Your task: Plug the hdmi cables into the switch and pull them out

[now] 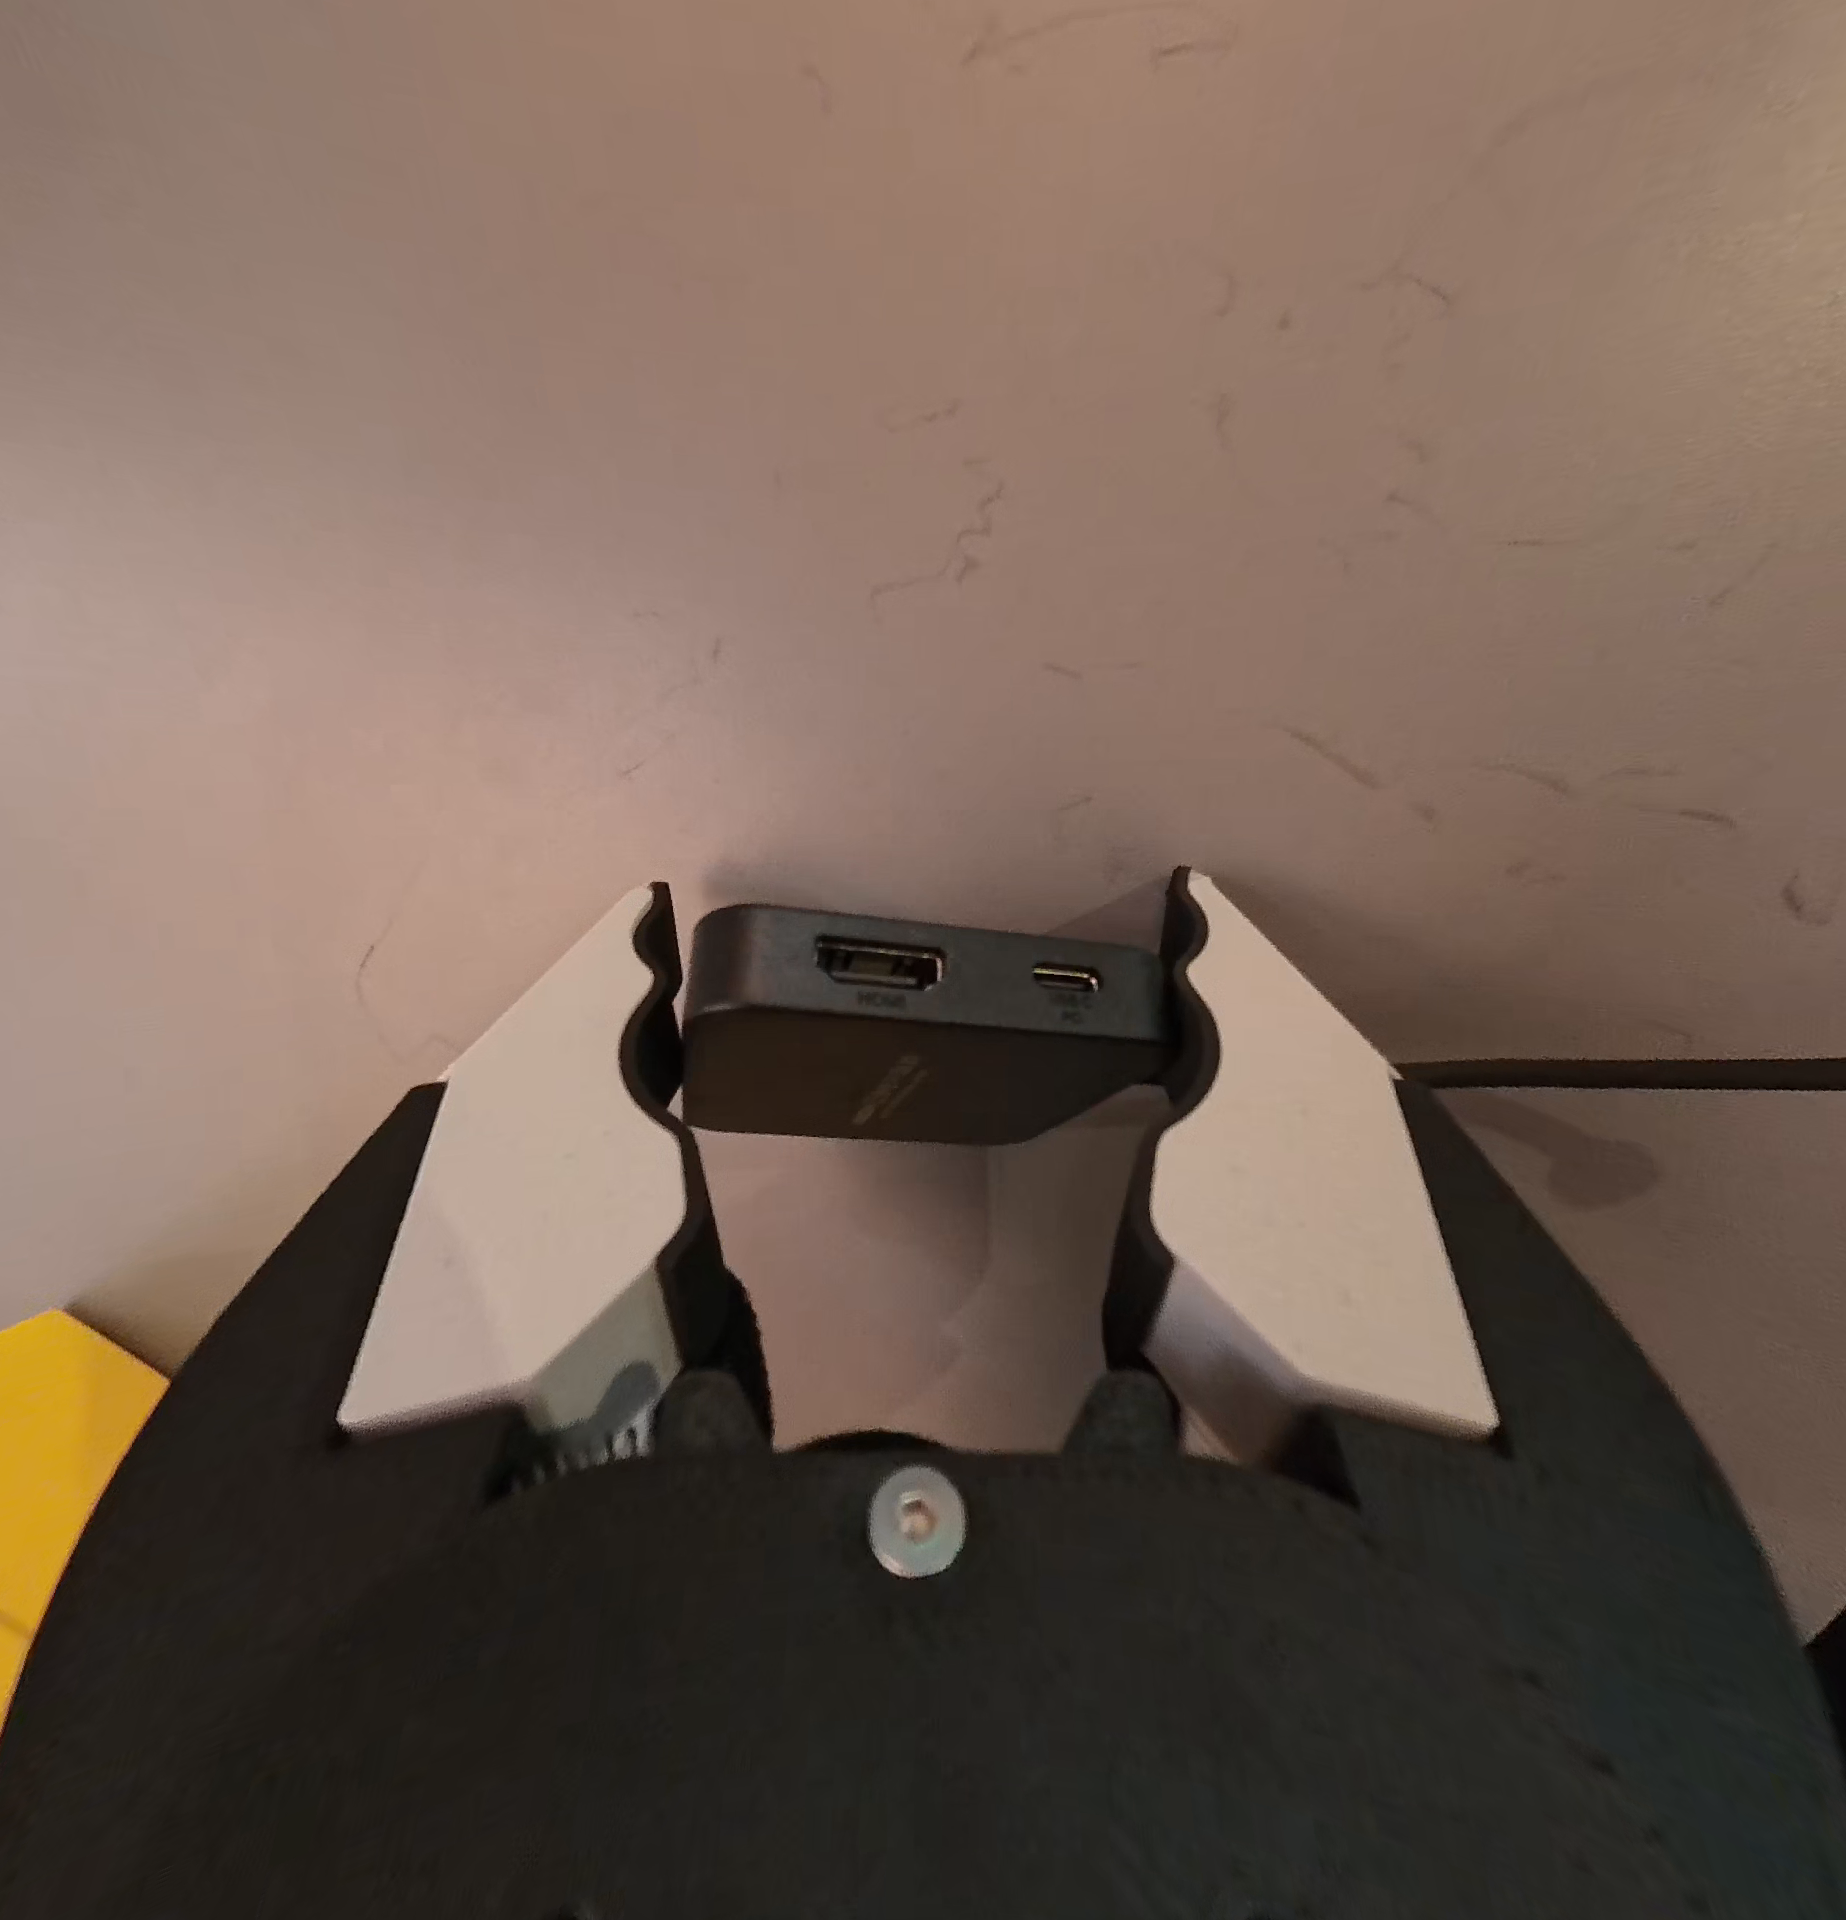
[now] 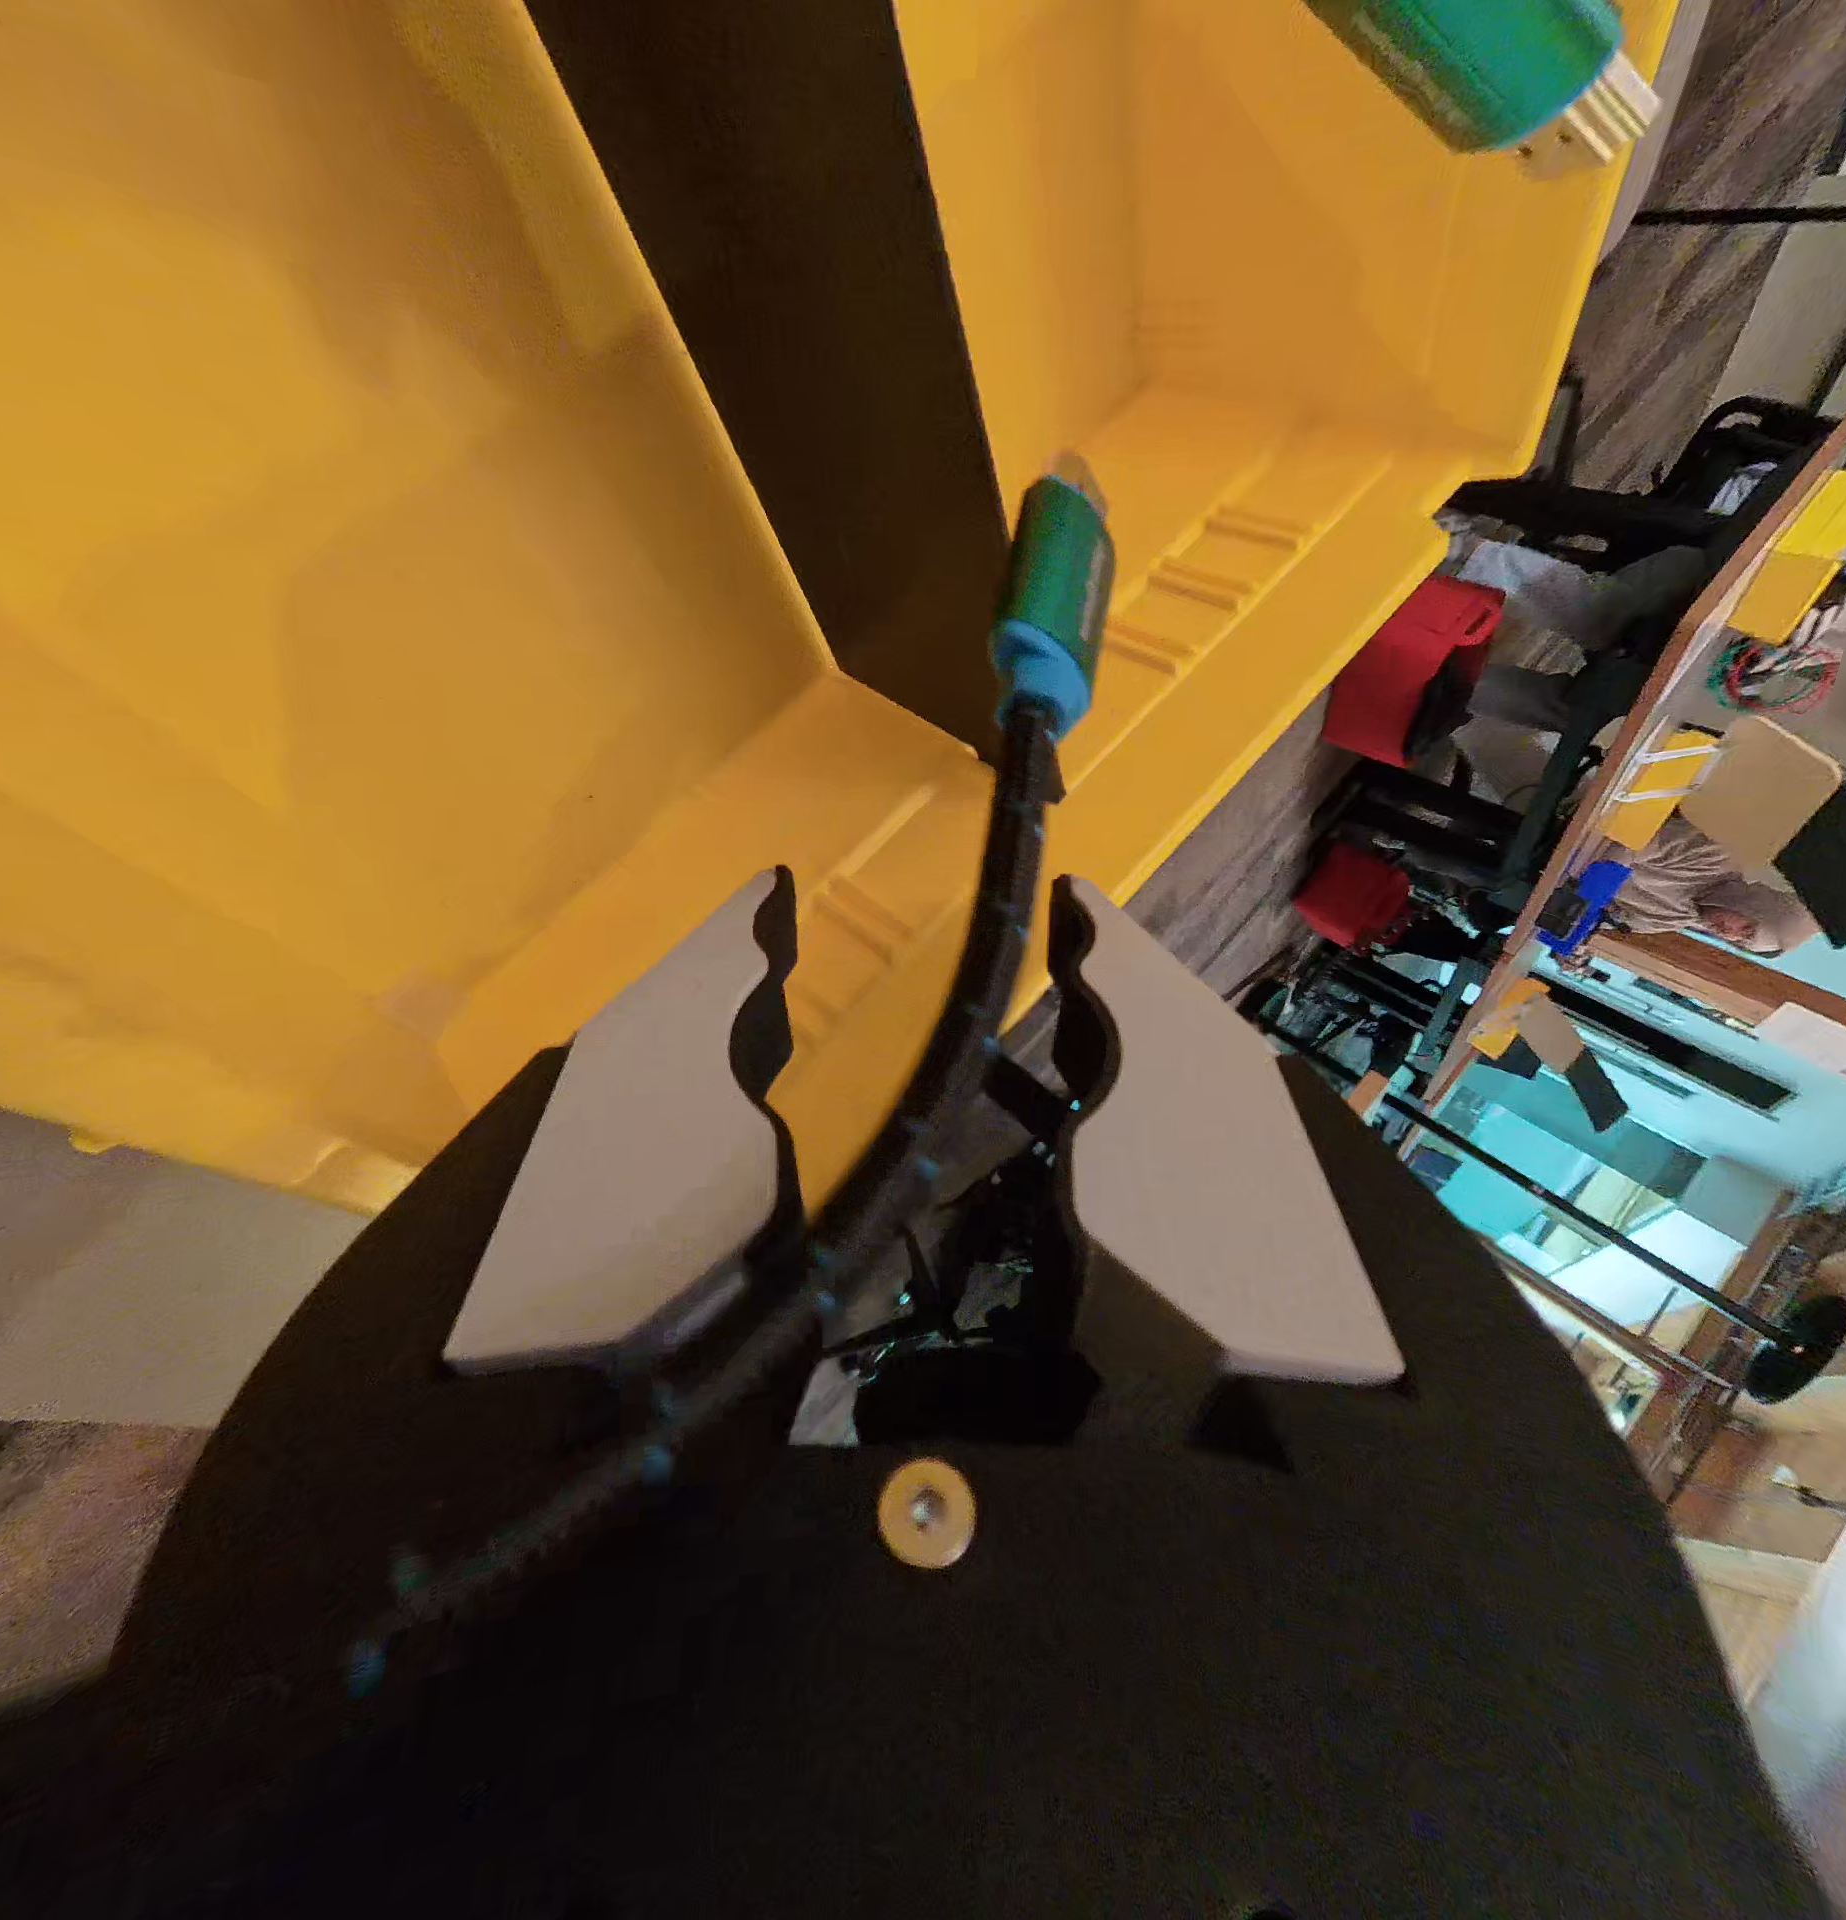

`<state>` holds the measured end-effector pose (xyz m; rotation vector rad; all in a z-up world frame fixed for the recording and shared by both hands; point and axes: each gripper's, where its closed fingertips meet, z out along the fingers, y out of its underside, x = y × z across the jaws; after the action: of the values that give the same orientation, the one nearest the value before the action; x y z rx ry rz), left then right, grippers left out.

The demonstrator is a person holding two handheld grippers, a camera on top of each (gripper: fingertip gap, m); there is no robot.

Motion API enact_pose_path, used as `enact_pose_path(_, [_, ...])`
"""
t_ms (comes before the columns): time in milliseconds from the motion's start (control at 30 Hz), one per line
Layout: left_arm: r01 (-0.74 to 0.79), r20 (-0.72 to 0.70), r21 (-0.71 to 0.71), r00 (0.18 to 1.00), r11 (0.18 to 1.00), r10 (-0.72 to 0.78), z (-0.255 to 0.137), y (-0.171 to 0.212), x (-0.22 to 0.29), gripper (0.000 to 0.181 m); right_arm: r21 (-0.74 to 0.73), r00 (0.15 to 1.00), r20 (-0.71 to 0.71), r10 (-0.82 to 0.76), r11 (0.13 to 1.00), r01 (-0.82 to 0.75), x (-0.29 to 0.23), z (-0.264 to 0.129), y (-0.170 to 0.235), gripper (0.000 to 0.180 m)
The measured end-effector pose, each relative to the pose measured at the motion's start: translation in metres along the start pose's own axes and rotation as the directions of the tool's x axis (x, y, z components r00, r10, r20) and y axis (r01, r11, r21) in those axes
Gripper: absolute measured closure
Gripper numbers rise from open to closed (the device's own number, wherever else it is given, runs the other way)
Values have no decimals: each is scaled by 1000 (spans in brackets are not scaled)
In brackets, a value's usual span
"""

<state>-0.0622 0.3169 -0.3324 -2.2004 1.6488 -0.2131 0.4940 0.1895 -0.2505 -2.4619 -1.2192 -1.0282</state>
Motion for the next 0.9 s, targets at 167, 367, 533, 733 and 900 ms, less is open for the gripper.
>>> enact_pose_path(167, [-1,-10,2,1000,1000,1,0,0,2,90,-87,1000,-16,25,996,-26,23,-5,10,101])
enact_pose_path(367, [-8,-12,-3,1000,1000,8,0,0,2,90,-201,999,-33,20,979,-27,50,-4,25,84])
enact_pose_path(533, [6,-23,12,1000,1000,-6,1,-1,3,90,-127,993,-73,93,987,-102,66,-25,12,98])
enact_pose_path(733, [20,-30,26,999,999,-19,1,0,4,90,55,980,110,168,983,-175,29,-60,-18,124])
enact_pose_path(900, [23,-38,39,999,999,-22,2,-1,5,90,259,849,528,-25,957,-134,-74,-96,-43,165])
